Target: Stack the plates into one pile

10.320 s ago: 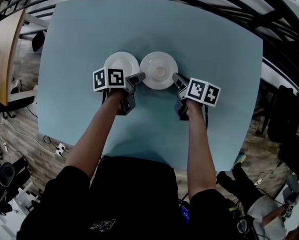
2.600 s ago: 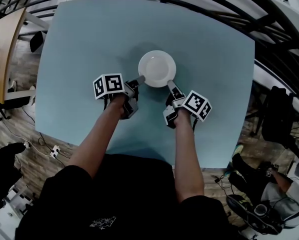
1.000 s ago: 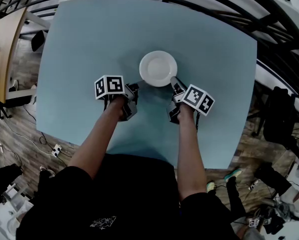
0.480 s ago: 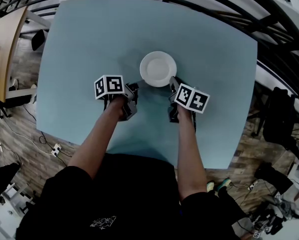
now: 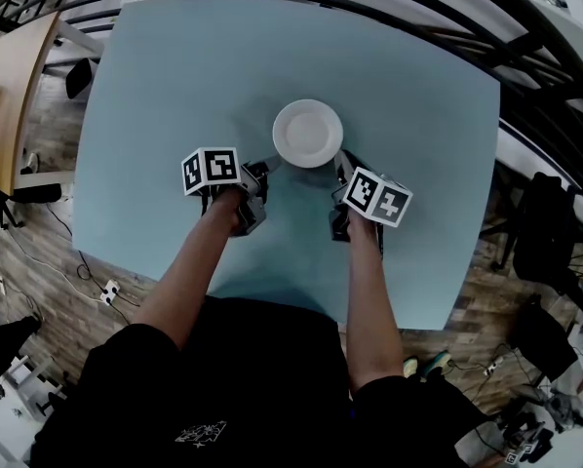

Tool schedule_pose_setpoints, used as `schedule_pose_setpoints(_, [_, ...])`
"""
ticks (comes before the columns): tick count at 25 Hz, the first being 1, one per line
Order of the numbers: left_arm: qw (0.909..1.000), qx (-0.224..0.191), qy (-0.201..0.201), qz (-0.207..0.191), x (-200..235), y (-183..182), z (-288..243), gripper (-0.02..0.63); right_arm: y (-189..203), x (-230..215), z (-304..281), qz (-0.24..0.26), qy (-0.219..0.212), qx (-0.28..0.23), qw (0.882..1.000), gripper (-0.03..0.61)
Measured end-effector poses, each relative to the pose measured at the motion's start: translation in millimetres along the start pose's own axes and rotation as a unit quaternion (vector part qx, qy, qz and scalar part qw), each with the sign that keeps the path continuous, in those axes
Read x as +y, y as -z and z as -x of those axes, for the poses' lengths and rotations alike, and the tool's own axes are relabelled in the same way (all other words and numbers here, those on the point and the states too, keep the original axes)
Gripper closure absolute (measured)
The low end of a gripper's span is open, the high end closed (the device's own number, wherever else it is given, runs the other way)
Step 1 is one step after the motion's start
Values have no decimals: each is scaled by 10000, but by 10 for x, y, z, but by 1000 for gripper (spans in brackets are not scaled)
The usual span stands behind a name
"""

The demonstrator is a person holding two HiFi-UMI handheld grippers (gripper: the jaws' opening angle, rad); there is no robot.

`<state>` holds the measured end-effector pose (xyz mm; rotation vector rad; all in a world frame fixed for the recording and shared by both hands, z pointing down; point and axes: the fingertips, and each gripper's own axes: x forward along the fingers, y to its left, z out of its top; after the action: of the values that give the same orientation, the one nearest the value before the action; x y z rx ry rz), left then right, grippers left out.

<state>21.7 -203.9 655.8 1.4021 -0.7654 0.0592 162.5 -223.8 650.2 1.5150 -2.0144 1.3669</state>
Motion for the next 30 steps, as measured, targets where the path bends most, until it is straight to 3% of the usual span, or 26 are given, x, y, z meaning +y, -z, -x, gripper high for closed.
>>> schedule_pose_setpoints(11, [9990,-298,70,-332,-294,251,172,588,74,143,406,-457,-799,-215,9955,571])
schedule_pose_setpoints(16, [9968,-552,-46,-582,-367,426,356,594,77,132,651,-344,-922,-447,9941,571])
schedule_pose_setpoints(21, [9909,-808,-173,-1059,-475,460,611,604,37,222,915,80,-881,-761,9932,571])
schedule_pose_setpoints(25, [9795,-837,-170,-1822,-720,498,669,604,-51,233,1162,563,-678,-1049,9906,571])
schedule_pose_setpoints(30, [9520,-862,-311,-2922,-944,482,771,604,-124,323,1451,1166,-306,-1413,9826,571])
